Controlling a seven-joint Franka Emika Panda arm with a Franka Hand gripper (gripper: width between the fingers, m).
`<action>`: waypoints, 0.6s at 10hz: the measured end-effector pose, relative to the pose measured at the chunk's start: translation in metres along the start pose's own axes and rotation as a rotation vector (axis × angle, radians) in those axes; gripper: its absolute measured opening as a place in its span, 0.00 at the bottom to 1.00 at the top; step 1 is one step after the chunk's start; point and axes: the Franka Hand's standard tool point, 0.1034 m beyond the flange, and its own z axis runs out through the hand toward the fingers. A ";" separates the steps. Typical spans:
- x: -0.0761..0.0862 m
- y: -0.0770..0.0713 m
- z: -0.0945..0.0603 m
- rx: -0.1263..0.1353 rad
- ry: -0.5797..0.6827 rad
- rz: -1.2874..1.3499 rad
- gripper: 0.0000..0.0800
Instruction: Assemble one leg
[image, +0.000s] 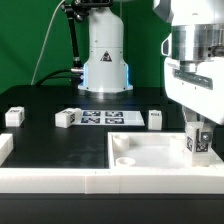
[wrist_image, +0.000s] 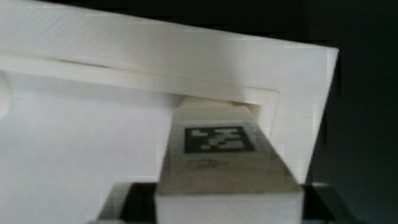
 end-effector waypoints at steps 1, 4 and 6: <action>0.000 0.000 0.000 0.001 -0.002 0.083 0.36; 0.001 0.000 0.000 -0.001 -0.019 0.264 0.36; 0.000 0.000 0.001 -0.001 -0.019 0.189 0.65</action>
Offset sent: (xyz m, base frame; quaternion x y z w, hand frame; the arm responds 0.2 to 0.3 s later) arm 0.0000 0.0000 0.0000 0.0000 0.0000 0.2377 0.9713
